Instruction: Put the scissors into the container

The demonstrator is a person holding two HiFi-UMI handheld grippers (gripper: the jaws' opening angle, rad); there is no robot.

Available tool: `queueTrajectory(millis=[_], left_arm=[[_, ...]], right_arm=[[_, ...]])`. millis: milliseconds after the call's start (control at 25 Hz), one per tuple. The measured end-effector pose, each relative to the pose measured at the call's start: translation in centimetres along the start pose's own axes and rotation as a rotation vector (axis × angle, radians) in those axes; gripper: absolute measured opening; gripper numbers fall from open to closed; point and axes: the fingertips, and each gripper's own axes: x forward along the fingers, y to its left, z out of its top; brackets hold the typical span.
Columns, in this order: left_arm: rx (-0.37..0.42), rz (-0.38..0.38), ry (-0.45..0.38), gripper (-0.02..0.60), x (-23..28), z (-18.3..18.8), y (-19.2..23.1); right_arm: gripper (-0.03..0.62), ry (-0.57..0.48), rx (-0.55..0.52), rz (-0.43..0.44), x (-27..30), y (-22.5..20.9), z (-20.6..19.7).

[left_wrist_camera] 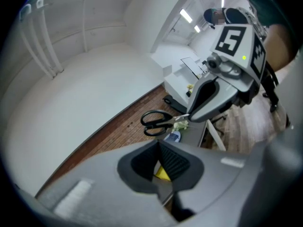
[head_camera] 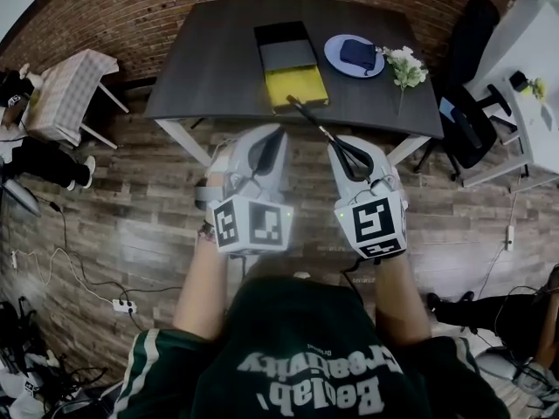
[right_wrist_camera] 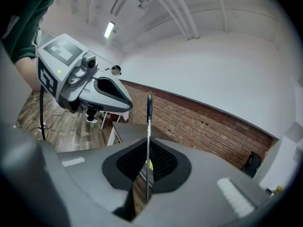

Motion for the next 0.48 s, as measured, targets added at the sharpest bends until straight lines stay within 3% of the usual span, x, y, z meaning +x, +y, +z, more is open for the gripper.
queueTrajectory(millis=[480], left_arm=[[-0.021, 0.007, 0.005, 0.003, 1.9, -1.5, 0.6]], right_arm=[[0.020, -0.005, 0.008, 0.008, 2.2, -0.3, -0.5]])
